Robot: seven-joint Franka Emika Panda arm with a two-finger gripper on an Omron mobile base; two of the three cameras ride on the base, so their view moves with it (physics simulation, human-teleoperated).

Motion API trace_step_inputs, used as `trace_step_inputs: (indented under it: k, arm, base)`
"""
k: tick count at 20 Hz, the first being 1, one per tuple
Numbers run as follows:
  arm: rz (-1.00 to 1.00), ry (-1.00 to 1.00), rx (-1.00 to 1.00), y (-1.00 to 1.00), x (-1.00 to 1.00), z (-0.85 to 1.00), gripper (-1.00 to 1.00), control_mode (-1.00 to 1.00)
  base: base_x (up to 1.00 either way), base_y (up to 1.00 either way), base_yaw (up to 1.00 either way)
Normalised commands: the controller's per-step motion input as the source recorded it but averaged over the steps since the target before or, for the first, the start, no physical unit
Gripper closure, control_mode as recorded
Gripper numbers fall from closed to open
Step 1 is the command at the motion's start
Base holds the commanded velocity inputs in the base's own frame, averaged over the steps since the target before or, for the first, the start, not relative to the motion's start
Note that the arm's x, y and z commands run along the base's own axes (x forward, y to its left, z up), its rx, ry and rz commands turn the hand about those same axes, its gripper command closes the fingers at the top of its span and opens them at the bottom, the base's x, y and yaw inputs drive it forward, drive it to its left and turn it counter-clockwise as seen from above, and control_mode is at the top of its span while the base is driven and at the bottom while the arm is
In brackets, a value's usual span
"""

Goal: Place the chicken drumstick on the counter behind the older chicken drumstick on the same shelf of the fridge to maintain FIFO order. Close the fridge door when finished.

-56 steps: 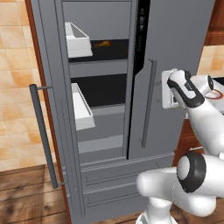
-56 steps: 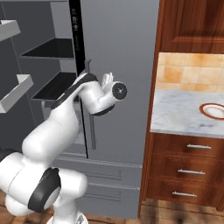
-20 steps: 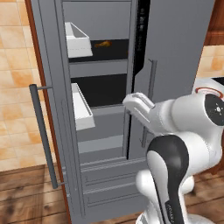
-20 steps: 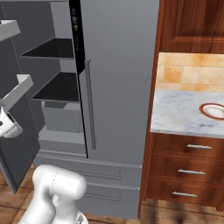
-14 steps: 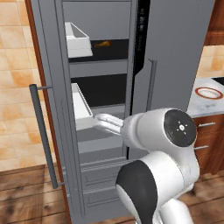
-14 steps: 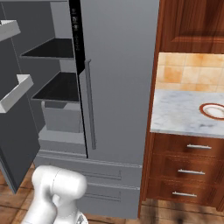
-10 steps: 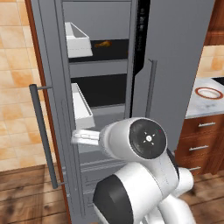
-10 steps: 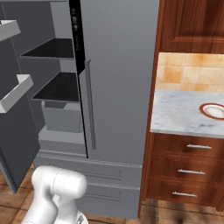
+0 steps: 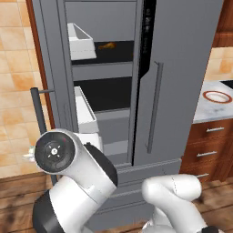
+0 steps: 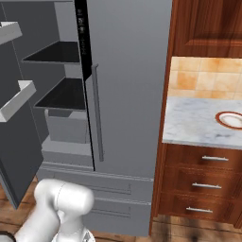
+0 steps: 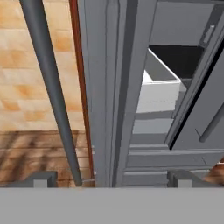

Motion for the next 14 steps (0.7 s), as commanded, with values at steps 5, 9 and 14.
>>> trace_step_inputs:
  k: [5, 9, 14]
  arm:
    - [-0.15, 0.00, -0.10, 0.77, 0.68, -0.15, -1.00, -1.00]
    - [-0.22, -0.05, -0.14, 0.62, 0.58, -0.23, -1.00, -1.00]
    - [-0.25, -0.10, -0.16, 0.42, 0.59, -0.23, -1.00, -1.00]
  base:
    - [0.00, 0.00, 0.00]
    - [0.00, 0.00, 0.00]
    - [0.00, 0.00, 0.00]
